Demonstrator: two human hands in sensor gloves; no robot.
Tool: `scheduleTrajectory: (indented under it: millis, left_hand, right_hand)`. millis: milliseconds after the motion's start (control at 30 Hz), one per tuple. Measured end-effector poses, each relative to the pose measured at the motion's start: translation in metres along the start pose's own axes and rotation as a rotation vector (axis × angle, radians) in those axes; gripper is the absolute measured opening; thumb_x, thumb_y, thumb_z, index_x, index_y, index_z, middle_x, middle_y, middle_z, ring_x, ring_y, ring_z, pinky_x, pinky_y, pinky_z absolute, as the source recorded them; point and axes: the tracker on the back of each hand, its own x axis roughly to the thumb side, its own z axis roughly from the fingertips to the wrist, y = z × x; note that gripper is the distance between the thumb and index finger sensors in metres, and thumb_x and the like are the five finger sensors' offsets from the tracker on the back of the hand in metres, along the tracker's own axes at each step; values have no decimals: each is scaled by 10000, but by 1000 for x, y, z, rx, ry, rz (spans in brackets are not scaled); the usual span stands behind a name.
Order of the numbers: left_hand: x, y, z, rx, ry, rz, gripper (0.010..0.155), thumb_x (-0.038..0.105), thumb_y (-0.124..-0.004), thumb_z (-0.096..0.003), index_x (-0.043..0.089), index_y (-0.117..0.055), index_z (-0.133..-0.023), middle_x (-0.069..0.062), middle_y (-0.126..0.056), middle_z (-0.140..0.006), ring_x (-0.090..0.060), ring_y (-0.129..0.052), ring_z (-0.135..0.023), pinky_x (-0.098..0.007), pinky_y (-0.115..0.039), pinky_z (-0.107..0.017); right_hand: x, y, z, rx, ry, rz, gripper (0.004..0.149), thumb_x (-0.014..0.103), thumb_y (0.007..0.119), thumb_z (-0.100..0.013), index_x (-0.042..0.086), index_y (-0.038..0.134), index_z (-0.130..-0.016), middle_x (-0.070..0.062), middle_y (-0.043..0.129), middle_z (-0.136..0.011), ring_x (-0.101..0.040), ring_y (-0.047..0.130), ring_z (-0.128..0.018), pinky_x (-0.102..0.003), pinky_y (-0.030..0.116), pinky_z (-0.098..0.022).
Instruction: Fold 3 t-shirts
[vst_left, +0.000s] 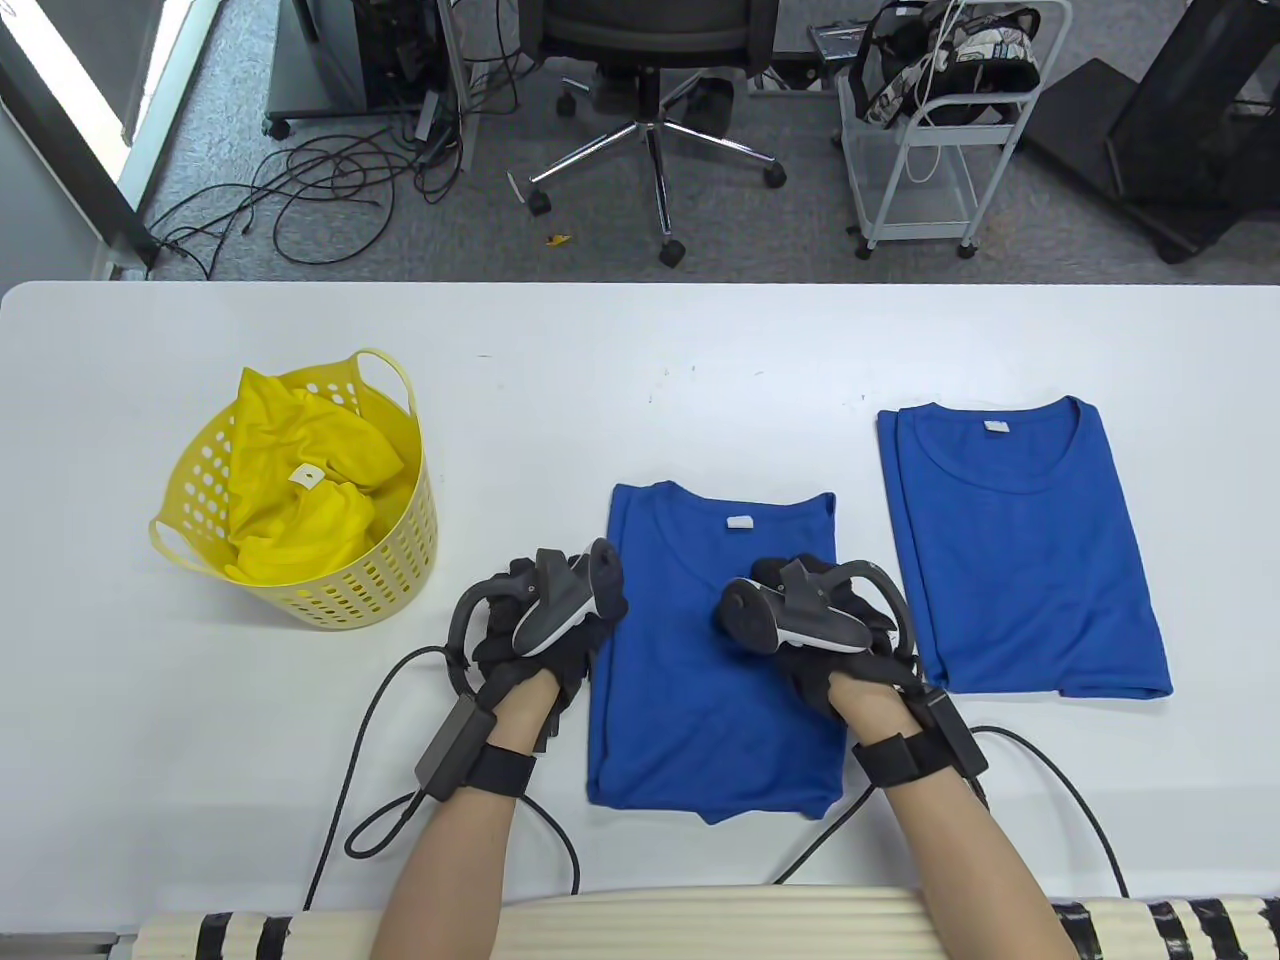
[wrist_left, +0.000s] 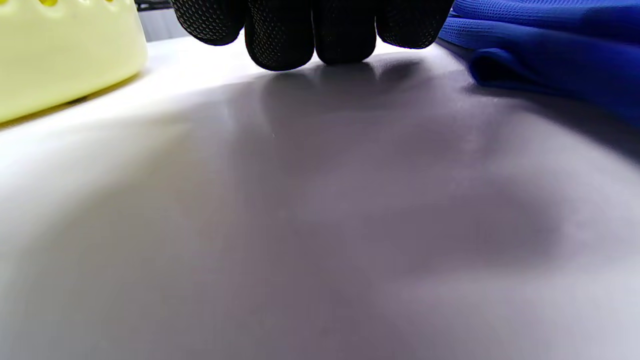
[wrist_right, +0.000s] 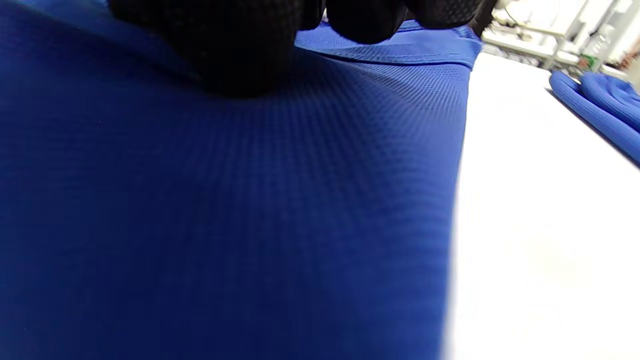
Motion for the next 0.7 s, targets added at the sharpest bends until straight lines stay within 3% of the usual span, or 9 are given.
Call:
scheduleTrajectory:
  millis: [100, 133, 200, 233, 333, 500, 633, 700]
  left_hand:
    - [0, 0, 0, -7, 9, -9, 713, 711, -557, -343, 381, -612, -972, 41, -660, -1072, -277, -717, -1005, -482, -586, -733]
    - [1, 0, 0, -6, 14, -7, 713, 710, -558, -343, 377, -618, -970, 39, -665, -1070, -281, -720, -1002, -483, -586, -732]
    - [1, 2, -3, -22, 34, 24, 711, 710, -555, -344, 368, -635, -962, 30, -673, -1060, -284, -717, -1002, -485, -582, -734]
    - [2, 4, -7, -41, 52, 57, 717, 709, -556, -343, 354, -645, -960, 23, -676, -1054, -288, -711, -1001, -485, -580, -733]
    - [8, 10, -17, -102, 112, 117, 771, 725, -550, -332, 312, -630, -979, -15, -645, -1061, -317, -668, -1014, -491, -565, -738]
    - [34, 15, -27, -103, 203, 131, 870, 773, -519, -285, 259, -620, -980, -66, -624, -1064, -341, -654, -1019, -491, -568, -741]
    - [46, 11, -26, -41, 235, 52, 816, 725, -664, -312, 248, -607, -972, -76, -633, -1049, -339, -679, -1003, -499, -574, -733]
    - [48, 12, -25, -24, 228, 31, 763, 699, -655, -334, 265, -613, -961, -58, -649, -1038, -320, -703, -993, -491, -589, -728]
  right_hand:
    - [-4, 1, 1, 8, -27, -46, 555, 117, 820, -381, 485, 652, -761, -44, 499, -984, -353, 594, -835, -585, 521, -653]
    - [-8, 0, 3, 4, -9, -62, 529, 165, 819, -386, 463, 646, -788, -56, 492, -987, -359, 586, -837, -591, 508, -657]
    - [-25, -8, 8, -59, 132, -96, 552, 307, 811, -392, 388, 575, -885, -89, 504, -982, -364, 592, -831, -597, 496, -656]
    - [-39, -14, 12, -131, 256, -122, 540, 350, 793, -398, 339, 598, -901, -105, 543, -966, -372, 612, -813, -599, 497, -648]
    - [-67, -17, 20, -190, 529, -135, 602, 470, 757, -391, 192, 650, -914, -135, 621, -929, -394, 656, -774, -606, 520, -628]
    - [-71, 10, 6, 17, 587, -155, 744, 579, 692, -346, 97, 672, -912, -209, 617, -925, -452, 642, -762, -630, 508, -612]
    - [-61, 13, -6, 24, 575, -97, 751, 585, 701, -342, 80, 684, -898, -204, 638, -909, -444, 661, -747, -624, 520, -607]
    - [-55, 10, -9, 12, 557, -80, 679, 546, 725, -361, 100, 720, -873, -182, 671, -892, -426, 691, -732, -613, 546, -597]
